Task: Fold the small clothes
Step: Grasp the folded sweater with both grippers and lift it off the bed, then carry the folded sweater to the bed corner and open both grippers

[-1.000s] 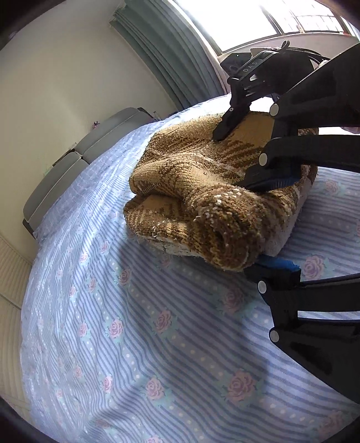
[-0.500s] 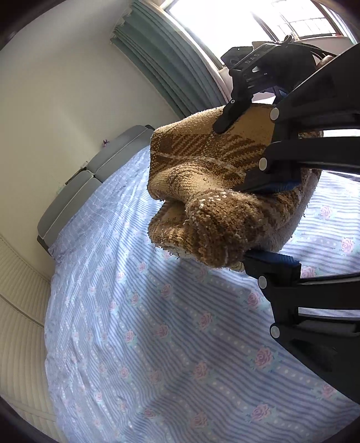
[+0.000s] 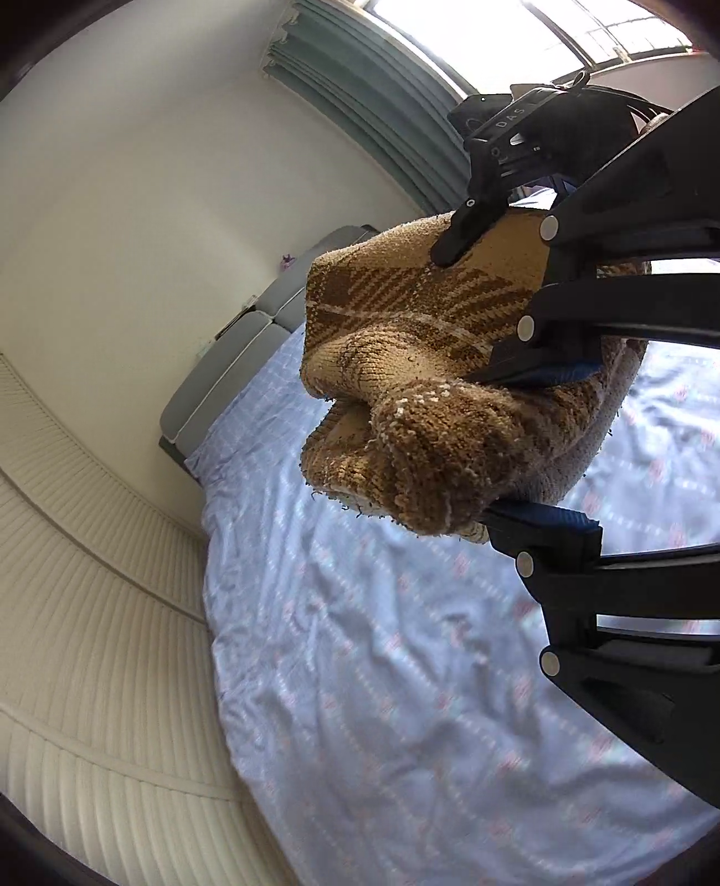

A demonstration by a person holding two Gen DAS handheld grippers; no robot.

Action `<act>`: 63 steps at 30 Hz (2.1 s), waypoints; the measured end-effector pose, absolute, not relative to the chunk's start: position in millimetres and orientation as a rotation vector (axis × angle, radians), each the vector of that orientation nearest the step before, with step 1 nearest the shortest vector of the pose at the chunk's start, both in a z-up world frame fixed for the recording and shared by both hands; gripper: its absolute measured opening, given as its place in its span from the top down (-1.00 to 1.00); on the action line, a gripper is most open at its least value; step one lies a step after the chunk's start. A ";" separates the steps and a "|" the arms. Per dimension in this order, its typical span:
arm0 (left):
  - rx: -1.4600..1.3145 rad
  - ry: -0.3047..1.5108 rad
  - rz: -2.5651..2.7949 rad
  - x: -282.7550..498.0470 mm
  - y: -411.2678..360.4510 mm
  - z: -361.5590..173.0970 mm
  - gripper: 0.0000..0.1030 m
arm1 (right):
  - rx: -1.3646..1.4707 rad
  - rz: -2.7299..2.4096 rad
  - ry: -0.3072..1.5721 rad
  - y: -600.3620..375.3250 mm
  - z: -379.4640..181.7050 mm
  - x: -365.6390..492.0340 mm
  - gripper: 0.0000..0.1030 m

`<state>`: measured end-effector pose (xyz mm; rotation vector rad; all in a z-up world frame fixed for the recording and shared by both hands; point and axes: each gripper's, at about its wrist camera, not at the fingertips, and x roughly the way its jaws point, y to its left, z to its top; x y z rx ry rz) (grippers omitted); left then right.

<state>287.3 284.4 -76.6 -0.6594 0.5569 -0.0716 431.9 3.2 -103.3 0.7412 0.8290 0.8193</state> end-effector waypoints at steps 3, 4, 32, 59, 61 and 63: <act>-0.655 0.534 -0.010 285.9 346.8 -74.7 0.33 | 0.740 0.876 0.837 70.9 -103.4 440.9 -0.04; -0.655 0.529 0.009 286.4 366.7 -75.9 0.33 | 0.738 0.894 0.840 94.8 -103.5 444.1 -0.04; -0.722 0.608 0.165 300.1 509.5 -235.2 -0.28 | 0.520 0.746 1.022 283.1 -216.1 468.1 -0.43; -0.364 0.614 0.171 300.8 438.2 -204.9 -0.59 | -0.295 0.809 0.640 328.7 -168.1 433.2 -0.89; -0.343 0.620 0.178 299.3 435.0 -206.1 -0.60 | -0.318 0.795 0.647 331.2 -176.6 432.5 -0.88; -0.336 0.617 0.178 295.8 432.5 -199.8 -0.60 | -0.290 0.780 0.627 325.7 -171.3 430.1 -0.88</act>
